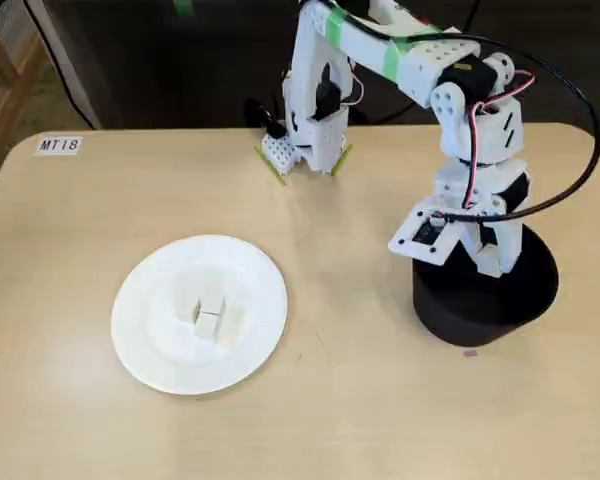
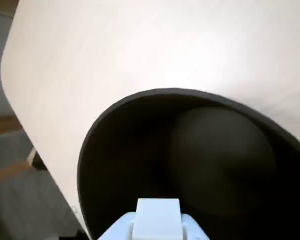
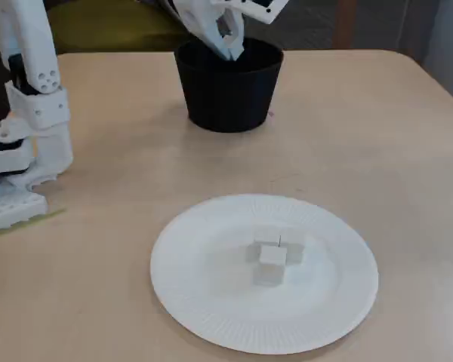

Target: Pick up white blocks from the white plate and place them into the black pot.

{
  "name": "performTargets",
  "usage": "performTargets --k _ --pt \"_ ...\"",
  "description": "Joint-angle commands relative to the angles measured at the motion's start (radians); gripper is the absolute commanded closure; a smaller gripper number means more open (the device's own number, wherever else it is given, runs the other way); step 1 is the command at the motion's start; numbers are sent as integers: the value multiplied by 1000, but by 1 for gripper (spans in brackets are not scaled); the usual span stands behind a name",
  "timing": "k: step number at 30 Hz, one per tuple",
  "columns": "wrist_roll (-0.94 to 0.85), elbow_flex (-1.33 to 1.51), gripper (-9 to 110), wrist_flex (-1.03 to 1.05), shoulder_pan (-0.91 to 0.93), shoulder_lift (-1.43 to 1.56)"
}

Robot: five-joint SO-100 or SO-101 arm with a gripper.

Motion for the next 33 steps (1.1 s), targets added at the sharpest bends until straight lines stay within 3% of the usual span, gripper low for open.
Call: performTargets --k 1,5,9,15,22,28,33 --pt "-5 9 73 0 26 31" --pt "-5 14 71 14 34 61" --pt "11 6 104 61 75 109" --pt "-64 -11 104 170 302 339" --pt "-124 37 104 344 838 405" --pt "-106 400 104 71 1115 479" --pt "-106 411 95 83 1223 390"
